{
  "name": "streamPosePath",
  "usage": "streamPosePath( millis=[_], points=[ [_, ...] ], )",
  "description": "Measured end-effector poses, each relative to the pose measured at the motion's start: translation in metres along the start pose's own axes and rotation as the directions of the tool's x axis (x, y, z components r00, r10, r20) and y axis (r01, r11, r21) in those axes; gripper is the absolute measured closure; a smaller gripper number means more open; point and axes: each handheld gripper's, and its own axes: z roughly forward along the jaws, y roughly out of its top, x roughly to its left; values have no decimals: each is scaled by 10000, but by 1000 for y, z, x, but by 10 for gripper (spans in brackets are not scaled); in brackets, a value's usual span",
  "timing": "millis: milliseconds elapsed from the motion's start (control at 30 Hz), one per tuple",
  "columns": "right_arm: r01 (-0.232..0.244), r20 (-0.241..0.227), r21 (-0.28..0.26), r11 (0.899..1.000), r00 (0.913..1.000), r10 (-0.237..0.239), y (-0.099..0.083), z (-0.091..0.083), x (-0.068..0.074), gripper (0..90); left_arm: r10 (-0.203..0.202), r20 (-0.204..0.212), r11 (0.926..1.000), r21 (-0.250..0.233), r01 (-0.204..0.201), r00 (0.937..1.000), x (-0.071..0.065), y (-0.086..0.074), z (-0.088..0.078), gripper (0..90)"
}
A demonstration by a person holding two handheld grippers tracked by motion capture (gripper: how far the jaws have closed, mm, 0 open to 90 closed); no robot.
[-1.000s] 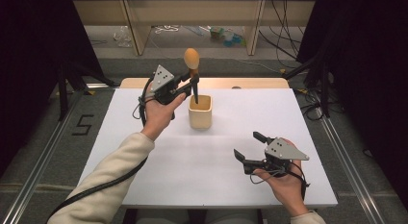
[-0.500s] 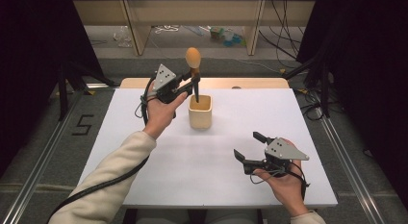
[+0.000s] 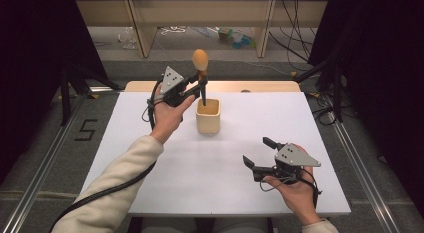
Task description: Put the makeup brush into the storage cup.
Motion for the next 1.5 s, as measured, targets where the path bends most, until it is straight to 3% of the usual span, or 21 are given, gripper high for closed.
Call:
streamPosePath(
  millis=[633,900,967,1000,1433,1500],
  points=[
    [-77,48,95,9999,10000,77,0,0,0,144,-139,1,9998,149,139,9999,0,-5,9,660],
    [-97,-24,69,9999,10000,97,-1,0,0,144,58,-61,9998,184,-56,10000,1,-6,13,660],
    [-413,-177,162,9990,9990,416,-1,0,1,144,43,-81,9997,228,-41,10000,1,-7,13,660],
    [-84,-20,38,10000,10000,84,-1,0,-1,144,62,-81,9997,242,-60,9999,1,-7,13,660],
    [-24,51,73,10000,10000,23,-1,-1,-1,144,-32,-130,9997,224,35,9999,0,-9,17,660],
    [-235,-75,117,9997,9997,236,-1,-1,0,144,63,-103,9996,264,-60,9999,0,-10,18,660]
  ],
)
